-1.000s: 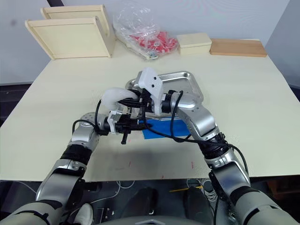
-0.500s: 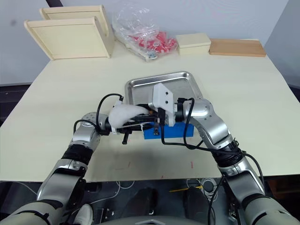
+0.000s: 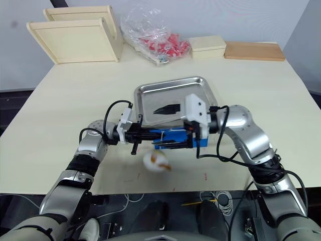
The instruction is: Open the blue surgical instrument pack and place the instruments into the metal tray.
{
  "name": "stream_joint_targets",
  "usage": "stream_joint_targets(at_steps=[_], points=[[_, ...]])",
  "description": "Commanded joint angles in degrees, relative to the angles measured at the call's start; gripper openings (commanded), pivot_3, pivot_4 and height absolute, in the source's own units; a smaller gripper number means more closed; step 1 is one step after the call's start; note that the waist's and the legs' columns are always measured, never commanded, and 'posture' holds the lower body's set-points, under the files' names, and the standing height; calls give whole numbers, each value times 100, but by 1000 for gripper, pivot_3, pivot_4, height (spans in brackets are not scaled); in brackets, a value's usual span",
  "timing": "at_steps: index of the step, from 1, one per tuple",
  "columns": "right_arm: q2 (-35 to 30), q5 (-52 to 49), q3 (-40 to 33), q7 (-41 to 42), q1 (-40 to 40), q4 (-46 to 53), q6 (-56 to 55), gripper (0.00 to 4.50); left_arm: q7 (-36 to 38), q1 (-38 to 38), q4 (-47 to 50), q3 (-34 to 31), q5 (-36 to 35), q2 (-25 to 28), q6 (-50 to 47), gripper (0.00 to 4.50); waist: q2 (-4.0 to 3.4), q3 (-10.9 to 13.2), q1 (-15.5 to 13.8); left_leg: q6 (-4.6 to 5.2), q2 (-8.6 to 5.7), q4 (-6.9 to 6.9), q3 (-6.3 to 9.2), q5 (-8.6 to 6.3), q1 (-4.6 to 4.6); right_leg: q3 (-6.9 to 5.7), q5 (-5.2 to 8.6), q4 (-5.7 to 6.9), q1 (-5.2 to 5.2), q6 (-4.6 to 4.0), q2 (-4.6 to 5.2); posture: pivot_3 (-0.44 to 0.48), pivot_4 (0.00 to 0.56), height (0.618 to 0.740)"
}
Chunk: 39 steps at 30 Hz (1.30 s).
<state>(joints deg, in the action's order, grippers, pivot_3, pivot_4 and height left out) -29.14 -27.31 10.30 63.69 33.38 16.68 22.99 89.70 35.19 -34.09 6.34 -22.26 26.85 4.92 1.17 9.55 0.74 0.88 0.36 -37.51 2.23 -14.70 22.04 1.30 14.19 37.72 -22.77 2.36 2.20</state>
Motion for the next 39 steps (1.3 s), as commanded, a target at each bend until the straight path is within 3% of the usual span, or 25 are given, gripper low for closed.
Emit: stream_joint_targets(at_steps=[1,6,11,22,23,25,32,39], points=[[-331,-145,-353,33,-244,70,149,4356,280,-58,-64,94,66,27,76,0,0,0,0,0,0,0,-1,0,0,1,0,0,0,0,0,0,150,740],[-740,-203,-472,273,-531,-601,341,4356,280,-54,-180,126,82,46,172,0,1,0,3,0,-1,0,-8,0,-2,7,0,-3,1,0,0,0,150,740],[-491,89,-286,327,-632,-1411,-104,4356,280,-29,-209,142,93,45,217,0,4,-2,7,0,-1,0,-15,0,-6,14,0,-2,2,1,-7,0,150,740],[-288,563,-24,709,-628,-2074,-835,4356,280,-66,-206,100,116,104,248,0,3,-2,8,0,-1,0,-17,0,-6,16,0,-1,1,1,-7,0,150,740],[-272,578,-29,724,-626,-2108,-872,4000,280,-71,-203,95,117,105,247,0,3,-2,8,0,-1,0,-17,0,-6,16,0,-1,1,1,-7,0,150,740],[-213,543,-84,714,-622,-2149,-888,3755,280,-81,-194,90,117,109,246,0,3,-2,8,0,-1,0,-17,0,-6,16,0,0,1,1,-7,0,150,740],[17,186,-332,692,-556,-2143,-584,210,280,-84,-208,110,115,132,265,0,3,-2,7,0,0,0,-16,0,-6,16,0,0,1,1,-7,0,150,740],[15,317,-298,721,-596,-2279,-691,95,280,-60,-245,127,112,119,291,0,3,-2,8,0,-1,0,-17,0,-6,16,0,0,1,1,-7,0,150,740]])
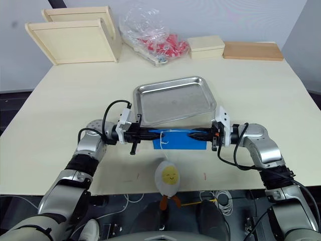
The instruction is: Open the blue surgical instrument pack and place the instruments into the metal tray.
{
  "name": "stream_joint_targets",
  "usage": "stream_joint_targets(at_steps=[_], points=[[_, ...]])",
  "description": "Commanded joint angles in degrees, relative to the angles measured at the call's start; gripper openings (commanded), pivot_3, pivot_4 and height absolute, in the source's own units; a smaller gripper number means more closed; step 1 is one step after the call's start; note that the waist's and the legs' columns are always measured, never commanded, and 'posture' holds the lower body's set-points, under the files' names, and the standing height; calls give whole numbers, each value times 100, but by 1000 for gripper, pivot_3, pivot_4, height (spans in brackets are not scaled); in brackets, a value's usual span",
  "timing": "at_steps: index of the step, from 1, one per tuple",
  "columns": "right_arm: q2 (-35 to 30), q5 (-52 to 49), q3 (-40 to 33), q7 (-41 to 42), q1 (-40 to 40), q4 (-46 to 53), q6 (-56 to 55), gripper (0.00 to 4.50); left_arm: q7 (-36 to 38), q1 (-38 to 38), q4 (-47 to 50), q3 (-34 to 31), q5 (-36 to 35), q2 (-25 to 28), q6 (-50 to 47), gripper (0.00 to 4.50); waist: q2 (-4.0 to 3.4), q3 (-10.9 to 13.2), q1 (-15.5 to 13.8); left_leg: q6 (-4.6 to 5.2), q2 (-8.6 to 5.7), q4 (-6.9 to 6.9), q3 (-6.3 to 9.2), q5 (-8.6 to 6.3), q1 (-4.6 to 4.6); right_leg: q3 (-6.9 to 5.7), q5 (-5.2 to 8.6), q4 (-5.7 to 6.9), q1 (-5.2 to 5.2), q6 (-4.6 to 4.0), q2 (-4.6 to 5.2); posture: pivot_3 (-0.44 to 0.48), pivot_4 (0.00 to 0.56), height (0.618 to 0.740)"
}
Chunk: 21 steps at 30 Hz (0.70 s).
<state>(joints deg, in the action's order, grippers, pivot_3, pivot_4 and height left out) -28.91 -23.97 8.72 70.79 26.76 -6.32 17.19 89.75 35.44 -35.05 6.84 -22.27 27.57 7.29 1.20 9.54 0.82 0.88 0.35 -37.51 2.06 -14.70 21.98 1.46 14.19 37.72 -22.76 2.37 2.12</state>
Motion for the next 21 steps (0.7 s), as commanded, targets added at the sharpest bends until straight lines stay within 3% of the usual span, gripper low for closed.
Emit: stream_joint_targets(at_steps=[1,4,7,14,21], points=[[-1,-18,-145,6,66,12,-116,95,275,-81,-153,75,109,47,52,0,0,0,0,0,0,0,0,0,0,0,0,0,0,0,0,0,150,740],[2,-6,-165,-16,60,-20,-166,95,230,-71,-155,39,144,56,-64,0,0,0,0,0,0,0,0,0,-1,0,0,0,0,0,0,0,150,740],[-38,8,-184,4,69,-65,-206,0,100,-85,-154,58,274,183,-274,1111,-1,1,7,0,-1,0,-1,0,-1,1,0,1,0,0,0,0,150,740],[-222,-41,-348,97,74,-110,-302,0,56,-444,246,-269,124,513,-586,4450,-3,4,-13,0,2,0,8,0,8,-7,0,-4,-2,0,1,0,150,740],[-287,-18,-435,92,81,-205,-373,0,168,-1395,1905,-438,-339,1088,-1409,4450,-6,7,-1,0,10,4,5,0,6,-2,0,-4,-3,0,9,0,150,740]])
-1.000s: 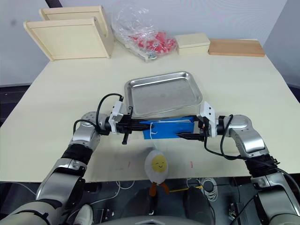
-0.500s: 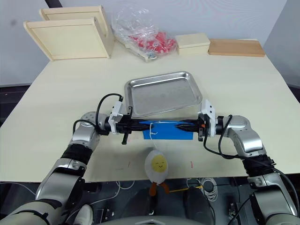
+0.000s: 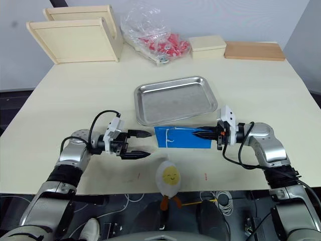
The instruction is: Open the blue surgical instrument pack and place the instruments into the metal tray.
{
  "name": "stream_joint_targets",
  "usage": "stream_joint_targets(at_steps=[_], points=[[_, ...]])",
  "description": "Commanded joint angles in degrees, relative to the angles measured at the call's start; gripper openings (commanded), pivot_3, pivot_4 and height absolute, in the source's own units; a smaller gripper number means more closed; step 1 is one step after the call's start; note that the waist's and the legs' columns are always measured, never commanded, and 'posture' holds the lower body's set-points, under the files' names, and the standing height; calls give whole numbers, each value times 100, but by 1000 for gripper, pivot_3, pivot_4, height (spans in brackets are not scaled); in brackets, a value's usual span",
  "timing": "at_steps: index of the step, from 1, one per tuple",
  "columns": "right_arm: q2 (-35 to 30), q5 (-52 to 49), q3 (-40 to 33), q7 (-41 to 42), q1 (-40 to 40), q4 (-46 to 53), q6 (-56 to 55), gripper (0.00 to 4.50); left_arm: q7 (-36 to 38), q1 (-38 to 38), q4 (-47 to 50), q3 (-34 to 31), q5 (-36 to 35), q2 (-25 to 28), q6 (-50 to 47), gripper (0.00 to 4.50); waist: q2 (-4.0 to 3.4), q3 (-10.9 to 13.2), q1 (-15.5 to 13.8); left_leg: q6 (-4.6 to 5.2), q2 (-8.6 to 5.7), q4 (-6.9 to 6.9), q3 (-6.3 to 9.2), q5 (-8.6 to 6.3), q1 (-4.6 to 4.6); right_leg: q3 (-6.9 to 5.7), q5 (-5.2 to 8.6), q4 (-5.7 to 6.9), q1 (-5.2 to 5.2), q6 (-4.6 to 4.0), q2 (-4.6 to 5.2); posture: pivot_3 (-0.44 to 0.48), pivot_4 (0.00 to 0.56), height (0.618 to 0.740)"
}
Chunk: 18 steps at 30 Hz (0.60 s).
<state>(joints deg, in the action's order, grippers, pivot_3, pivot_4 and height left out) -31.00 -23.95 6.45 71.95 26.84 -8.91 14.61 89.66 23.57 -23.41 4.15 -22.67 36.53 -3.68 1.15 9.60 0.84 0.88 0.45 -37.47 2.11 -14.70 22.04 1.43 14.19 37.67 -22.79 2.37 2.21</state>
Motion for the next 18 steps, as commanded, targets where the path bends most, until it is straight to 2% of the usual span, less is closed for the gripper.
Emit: stream_joint_targets(at_steps=[1,3,8,15,18], points=[[-73,-20,-217,-22,72,51,-115,0,144,-350,1008,-168,-355,265,-426,4450,-1,1,-3,0,1,0,0,0,0,0,0,0,0,0,0,0,150,740],[-50,-5,-219,-35,75,38,-125,0,-15,-766,1754,-79,-427,420,-756,4450,-5,3,-3,0,3,0,0,0,-1,-1,0,0,0,-1,1,0,150,740],[32,34,-192,-90,54,39,-168,0,-909,-1438,3018,172,-188,206,-973,4450,-9,6,-13,0,3,4,-11,0,-6,7,0,-4,1,0,9,0,150,740],[65,72,-188,-92,42,17,-216,0,-1624,-1837,3643,547,-43,-127,-1127,4450,-9,6,-7,0,4,3,-13,0,-9,8,0,0,1,-1,7,0,150,740],[62,99,-182,-84,69,-21,-249,0,-1710,-1917,3666,820,230,-83,-1042,4450,-9,6,-7,0,4,3,-14,0,-8,9,0,-1,1,0,7,0,150,740]])
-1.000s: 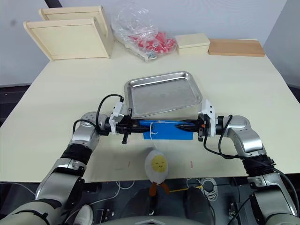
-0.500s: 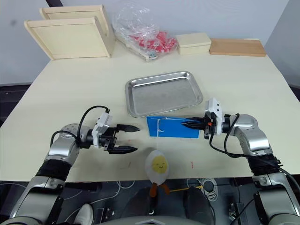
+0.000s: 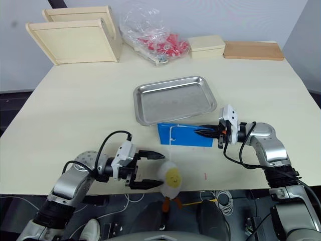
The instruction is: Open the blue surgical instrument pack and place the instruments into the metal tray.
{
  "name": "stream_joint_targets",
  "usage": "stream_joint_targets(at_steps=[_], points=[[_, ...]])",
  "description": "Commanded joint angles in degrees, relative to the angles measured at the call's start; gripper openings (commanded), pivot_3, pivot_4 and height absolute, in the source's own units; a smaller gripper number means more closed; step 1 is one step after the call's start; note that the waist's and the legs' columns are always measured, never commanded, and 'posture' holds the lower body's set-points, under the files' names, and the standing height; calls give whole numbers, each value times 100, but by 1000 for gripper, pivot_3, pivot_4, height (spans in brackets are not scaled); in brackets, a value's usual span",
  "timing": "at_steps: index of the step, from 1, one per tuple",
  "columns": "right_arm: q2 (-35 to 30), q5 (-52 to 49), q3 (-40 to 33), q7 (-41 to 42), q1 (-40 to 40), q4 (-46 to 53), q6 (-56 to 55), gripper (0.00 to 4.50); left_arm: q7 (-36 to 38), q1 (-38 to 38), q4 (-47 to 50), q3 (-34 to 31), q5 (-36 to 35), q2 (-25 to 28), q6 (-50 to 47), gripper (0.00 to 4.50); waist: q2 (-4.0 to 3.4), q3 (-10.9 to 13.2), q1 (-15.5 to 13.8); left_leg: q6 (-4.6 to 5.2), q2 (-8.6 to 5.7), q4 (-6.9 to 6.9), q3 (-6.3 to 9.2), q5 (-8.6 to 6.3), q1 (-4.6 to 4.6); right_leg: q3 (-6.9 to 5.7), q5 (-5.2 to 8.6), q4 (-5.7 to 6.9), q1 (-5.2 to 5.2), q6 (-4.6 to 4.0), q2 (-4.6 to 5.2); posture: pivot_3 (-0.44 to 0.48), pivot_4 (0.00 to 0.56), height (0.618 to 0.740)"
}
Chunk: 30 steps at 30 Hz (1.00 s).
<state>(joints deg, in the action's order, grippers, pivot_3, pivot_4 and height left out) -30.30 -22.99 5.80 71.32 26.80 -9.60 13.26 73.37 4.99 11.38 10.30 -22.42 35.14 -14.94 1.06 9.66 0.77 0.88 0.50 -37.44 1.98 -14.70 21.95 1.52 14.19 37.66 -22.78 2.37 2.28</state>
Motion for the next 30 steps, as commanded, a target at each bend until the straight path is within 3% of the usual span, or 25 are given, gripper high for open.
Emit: stream_joint_targets(at_steps=[1,4,6,9,10,12,15,16,30], points=[[-9,6,-119,-19,84,38,-119,0,-139,-55,108,256,318,61,144,4450,0,0,0,0,0,0,-1,0,0,0,0,-1,0,0,0,0,150,740],[-13,6,-115,-11,97,25,-129,0,-192,-14,-91,319,473,51,335,4450,0,0,-1,0,-1,0,0,0,-1,0,0,0,0,0,-1,0,150,740],[-15,17,-105,-2,96,17,-147,0,-151,27,-137,303,373,6,328,3954,0,0,-1,0,-1,0,-1,0,-2,0,0,0,1,0,-1,0,150,740],[-5,27,-96,-7,93,22,-161,0,-66,32,-63,225,79,-12,158,2743,0,0,0,0,-1,0,-1,0,-2,0,0,0,1,0,0,0,150,740],[-3,28,-97,-11,92,23,-166,0,-48,24,-41,199,13,5,119,2013,0,0,0,0,-1,0,-1,0,-2,0,0,0,1,0,0,0,150,740],[5,30,-95,-18,86,29,-176,0,-25,37,-59,128,-48,58,103,1579,0,0,0,0,-1,0,-1,0,-2,0,0,0,1,0,0,0,150,740],[32,25,-94,-55,76,62,-161,0,44,124,-234,-100,-48,261,240,285,0,0,0,0,-1,0,0,0,-1,-1,0,0,1,0,-1,0,150,740],[51,23,-102,-75,82,56,-164,0,103,182,-303,-235,-127,364,184,74,0,0,0,0,0,0,1,0,-2,-2,0,1,0,-1,-2,0,150,740],[237,20,-94,-128,66,75,-207,0,749,885,-1187,-1332,-456,1665,-105,74,-2,4,14,0,2,4,0,0,-1,-4,1,-4,-1,-1,-6,0,150,740]])
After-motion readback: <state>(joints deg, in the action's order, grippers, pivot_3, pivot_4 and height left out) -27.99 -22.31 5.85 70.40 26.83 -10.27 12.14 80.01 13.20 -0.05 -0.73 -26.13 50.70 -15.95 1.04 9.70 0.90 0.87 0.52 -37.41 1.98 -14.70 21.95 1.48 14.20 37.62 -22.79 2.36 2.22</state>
